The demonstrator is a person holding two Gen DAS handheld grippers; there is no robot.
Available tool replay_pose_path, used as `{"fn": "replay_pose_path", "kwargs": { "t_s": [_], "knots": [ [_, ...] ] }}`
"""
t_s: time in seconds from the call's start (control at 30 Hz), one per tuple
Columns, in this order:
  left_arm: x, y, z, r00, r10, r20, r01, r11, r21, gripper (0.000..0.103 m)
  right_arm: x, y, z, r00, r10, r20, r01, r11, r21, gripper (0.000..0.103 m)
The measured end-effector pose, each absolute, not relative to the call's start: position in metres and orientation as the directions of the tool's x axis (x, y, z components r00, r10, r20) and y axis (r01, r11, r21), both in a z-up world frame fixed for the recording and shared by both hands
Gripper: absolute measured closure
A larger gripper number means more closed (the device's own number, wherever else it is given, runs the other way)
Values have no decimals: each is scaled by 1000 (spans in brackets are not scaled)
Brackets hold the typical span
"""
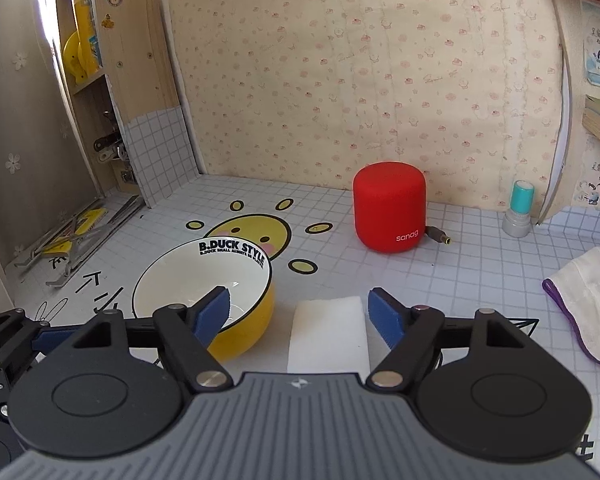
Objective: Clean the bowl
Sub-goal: 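Close the left gripper on the yellow bowl rim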
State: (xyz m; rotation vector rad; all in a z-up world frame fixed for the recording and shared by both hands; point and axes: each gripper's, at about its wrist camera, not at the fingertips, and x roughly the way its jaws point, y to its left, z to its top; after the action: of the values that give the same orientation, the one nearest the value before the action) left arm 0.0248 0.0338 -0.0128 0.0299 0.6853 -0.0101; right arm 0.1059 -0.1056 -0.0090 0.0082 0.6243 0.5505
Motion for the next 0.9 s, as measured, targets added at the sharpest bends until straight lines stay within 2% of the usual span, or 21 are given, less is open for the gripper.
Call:
{"fn": "replay_pose_path", "kwargs": {
  "t_s": [0.1,0.17,0.33,0.43,0.5,0.53,0.57,0.63,0.7,0.77,0.8,0.83,0.9],
  "knots": [
    [28,37,-14,772,1,-635,16,1000,21,0,108,-104,-11,659,506,-557,-499,848,180,24],
    [29,39,-14,773,6,-634,11,1000,22,0,109,-102,-12,658,505,-558,-501,847,177,18],
    [34,44,-14,771,18,-637,7,999,36,0,113,-97,-12,660,503,-558,-502,848,170,16],
    [37,44,-13,773,20,-635,9,999,42,1,115,-97,-12,661,506,-555,-502,847,175,16],
    [37,44,-13,776,8,-631,20,999,38,4,117,-101,-12,643,550,-533,-518,825,227,21],
    [38,43,-13,774,10,-633,24,999,46,10,118,-101,-12,634,562,-531,-524,817,240,32],
    [38,42,-14,774,19,-633,23,998,58,21,118,-100,-11,621,575,-533,-530,809,255,42],
    [39,39,-14,768,39,-639,18,996,83,41,118,-98,-9,610,587,-533,-538,800,266,53],
    [40,39,-15,766,57,-640,5,995,96,46,117,-97,-8,613,592,-524,-544,796,264,63],
    [39,42,-15,769,64,-636,-2,995,98,67,116,-97,-7,614,597,-516,-546,794,268,79],
    [38,44,-14,770,60,-635,-2,996,91,73,116,-98,-6,614,600,-513,-548,792,271,84],
    [39,48,-14,765,40,-643,0,998,62,84,116,-97,-6,616,598,-513,-546,793,269,84],
    [40,50,-14,760,27,-649,4,999,46,84,116,-97,-6,620,594,-513,-544,797,264,84]
  ]
}}
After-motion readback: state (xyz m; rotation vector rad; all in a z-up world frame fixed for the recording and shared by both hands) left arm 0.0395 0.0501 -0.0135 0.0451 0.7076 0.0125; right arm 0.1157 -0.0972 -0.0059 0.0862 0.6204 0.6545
